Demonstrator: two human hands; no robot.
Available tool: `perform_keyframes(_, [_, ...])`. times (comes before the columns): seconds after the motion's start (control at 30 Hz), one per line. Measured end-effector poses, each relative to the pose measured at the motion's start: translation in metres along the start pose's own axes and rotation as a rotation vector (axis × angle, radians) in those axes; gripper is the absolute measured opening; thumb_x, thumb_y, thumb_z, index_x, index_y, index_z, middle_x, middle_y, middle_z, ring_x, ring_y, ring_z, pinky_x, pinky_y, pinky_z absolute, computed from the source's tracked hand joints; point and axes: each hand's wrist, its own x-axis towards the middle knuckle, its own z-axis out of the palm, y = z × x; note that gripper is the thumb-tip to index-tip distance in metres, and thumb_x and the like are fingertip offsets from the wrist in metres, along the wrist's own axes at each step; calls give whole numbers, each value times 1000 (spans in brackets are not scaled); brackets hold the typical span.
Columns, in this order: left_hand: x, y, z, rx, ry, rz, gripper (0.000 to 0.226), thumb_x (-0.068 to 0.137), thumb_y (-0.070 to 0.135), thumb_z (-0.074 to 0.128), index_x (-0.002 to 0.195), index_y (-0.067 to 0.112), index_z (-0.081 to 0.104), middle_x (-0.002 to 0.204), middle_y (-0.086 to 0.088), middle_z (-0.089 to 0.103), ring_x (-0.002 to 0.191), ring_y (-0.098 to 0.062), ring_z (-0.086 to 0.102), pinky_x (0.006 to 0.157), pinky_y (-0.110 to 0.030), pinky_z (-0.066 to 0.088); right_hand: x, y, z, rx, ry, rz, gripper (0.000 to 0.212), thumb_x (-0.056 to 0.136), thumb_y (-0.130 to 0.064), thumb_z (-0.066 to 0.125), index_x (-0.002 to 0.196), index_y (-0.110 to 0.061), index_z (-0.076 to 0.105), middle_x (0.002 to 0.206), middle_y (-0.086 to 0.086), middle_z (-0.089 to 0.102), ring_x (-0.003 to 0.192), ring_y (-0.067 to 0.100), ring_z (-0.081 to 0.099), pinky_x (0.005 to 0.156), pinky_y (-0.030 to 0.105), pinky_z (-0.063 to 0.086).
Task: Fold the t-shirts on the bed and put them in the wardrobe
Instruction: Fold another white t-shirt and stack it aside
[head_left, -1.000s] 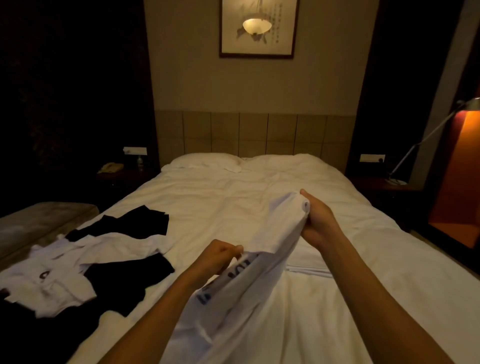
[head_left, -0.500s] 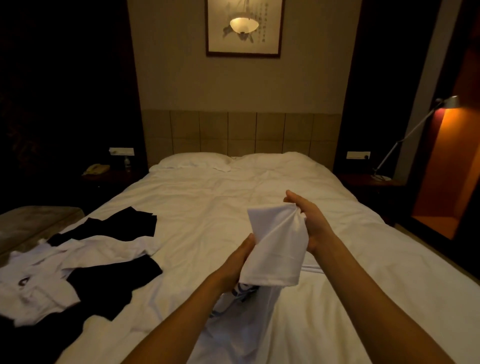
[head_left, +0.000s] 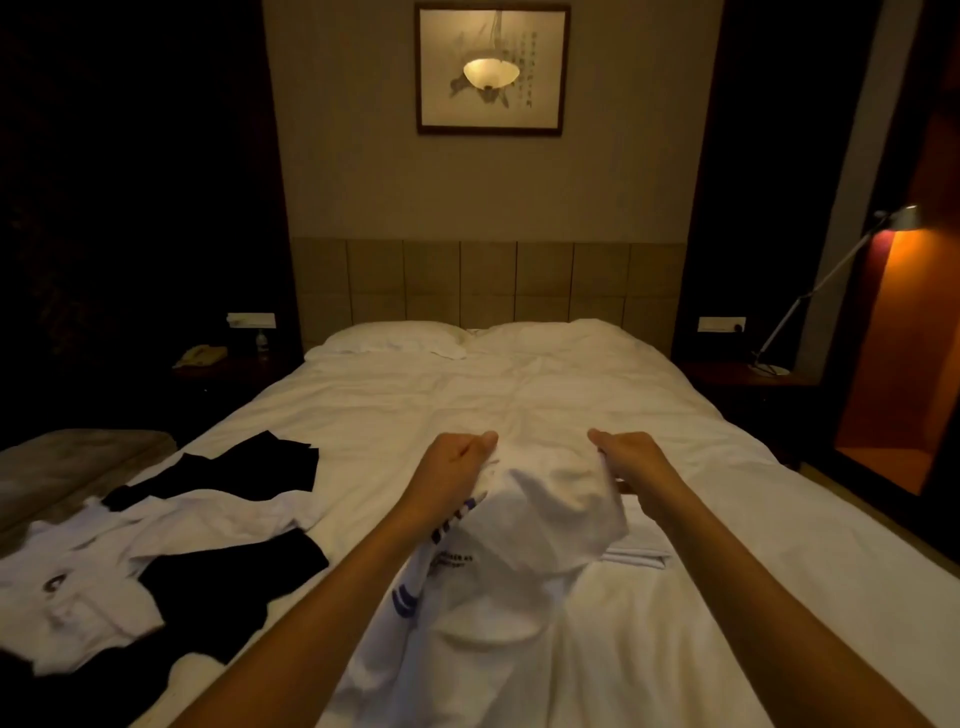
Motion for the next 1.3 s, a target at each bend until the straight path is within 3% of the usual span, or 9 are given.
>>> perform_keyframes(0.1, [10,25,-15,122,-7,100,48,102,33,48,58,19,37,52,0,37,51,-14,37,56,-31,27,-8,-25,14,-136,-11,-228,36,100,-40,48,101,-8,66,109,13,67,98,27,62,87,43,50])
perform_keyframes(0.2, [14,48,-21,62,59,182,50,103,30,47,55,21,37,50,3,36,49,-12,34,54,-31,27,-31,-56,37,-9,-274,-374,41,105,-43,33,126,-17,58,121,1,63,116,20,58,102,36,45])
perform_keyframes(0.37, [23,79,-36,-20,269,256,53,100,41,41,64,9,64,59,-8,60,54,-11,56,55,-27,43,-62,-70,60,134,-636,-411,41,92,-53,42,117,-27,62,109,-3,72,107,18,67,94,34,54])
perform_keyframes(0.5, [25,88,-55,84,282,319,57,94,48,34,60,15,65,59,-1,63,56,-6,58,58,-24,44,-63,-76,59,100,-637,-393,56,82,-66,61,109,-17,68,104,9,72,98,29,68,89,42,57])
perform_keyframes(0.63, [21,78,-63,-9,-1,249,63,87,66,32,71,15,65,70,0,66,65,-12,58,67,-30,45,-62,-94,49,236,-654,-418,35,93,-42,58,107,-11,69,95,7,75,87,19,70,79,30,58])
perform_keyframes(0.83, [-9,47,-47,-381,-186,-33,54,92,65,37,129,32,57,128,0,65,111,-12,64,91,-31,54,-62,-121,45,164,-484,-360,33,95,-41,57,97,-9,66,86,10,71,72,19,68,64,29,58])
perform_keyframes(0.93, [-20,39,-34,-372,-173,-63,54,92,63,46,127,25,61,119,0,69,111,-17,65,98,-40,53,-60,-128,41,117,-436,-375,35,92,-43,62,97,-9,66,87,12,70,74,22,67,69,34,58])
perform_keyframes(1.1, [-27,53,-30,-263,-5,-63,32,87,49,54,91,22,71,83,5,74,83,-16,69,70,-21,55,-58,-136,34,100,-410,-417,34,89,-37,67,96,-4,71,81,11,72,71,22,68,69,35,58])
perform_keyframes(1.3, [-29,47,-52,-359,-153,-244,44,89,59,46,117,27,60,113,2,68,105,-20,63,96,-33,47,-50,-141,9,34,-413,-413,29,92,-39,64,74,-17,63,72,2,62,67,16,61,65,29,53])
